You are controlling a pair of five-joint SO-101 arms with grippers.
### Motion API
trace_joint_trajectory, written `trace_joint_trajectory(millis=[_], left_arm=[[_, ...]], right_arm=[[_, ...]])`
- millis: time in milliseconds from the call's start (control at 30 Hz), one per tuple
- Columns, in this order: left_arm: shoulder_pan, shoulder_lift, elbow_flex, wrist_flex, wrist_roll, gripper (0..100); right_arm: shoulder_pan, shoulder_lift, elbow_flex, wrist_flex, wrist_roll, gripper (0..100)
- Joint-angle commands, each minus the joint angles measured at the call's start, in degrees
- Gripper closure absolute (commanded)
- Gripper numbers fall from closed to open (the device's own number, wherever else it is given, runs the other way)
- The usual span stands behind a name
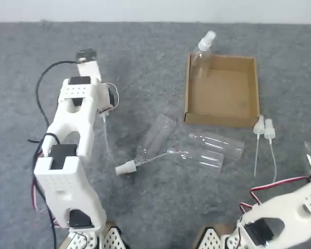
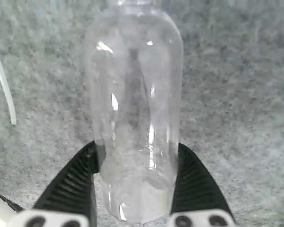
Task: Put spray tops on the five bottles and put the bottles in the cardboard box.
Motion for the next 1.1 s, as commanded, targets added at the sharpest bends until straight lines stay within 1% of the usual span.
trace_joint_trajectory(millis=[0,167,267,333,400,533,633,700,800,900,1067], left_arm=[[0.35,-1.49,-2.68,3.96,-15.65,97],[0.44,-6.59,-3.82,11.87,-29.19,99],[1.05,-11.69,-2.95,16.44,-35.08,99],[2.02,-14.33,-0.84,18.29,-37.54,99],[3.69,-16.09,4.70,16.35,-38.07,99],[7.91,-18.64,19.74,5.10,-37.80,99],[9.85,-21.19,27.47,-1.32,-35.34,99],[10.02,-22.59,29.14,-2.02,-34.37,96],[9.49,-24.18,29.49,-1.93,-34.46,90],[9.58,-25.05,28.35,-0.35,-35.08,89],[9.58,-24.79,22.81,2.37,-34.99,88]], right_arm=[[-0.57,-5.93,-2.90,0.84,-0.09,98.8],[-0.92,-5.93,-2.90,0.84,-0.44,98.8],[-1.01,-5.93,-2.90,0.75,-0.44,98.8],[-1.10,-5.76,-2.99,0.66,-0.53,98.8],[-1.10,-5.58,-2.99,-1.01,-1.49,98.8],[-1.45,-5.49,-2.99,-6.73,-7.74,98.8],[-3.03,-5.49,-2.99,-7.69,-8.62,98.7],[-3.91,-5.49,-2.90,-7.52,-8.79,97.0],[-4.00,-5.41,-2.90,-7.52,-8.97,90.2],[-3.82,-5.41,-2.29,-7.52,-8.79,85.7],[-5.32,-5.49,0.26,-7.60,-8.44,82.4]])
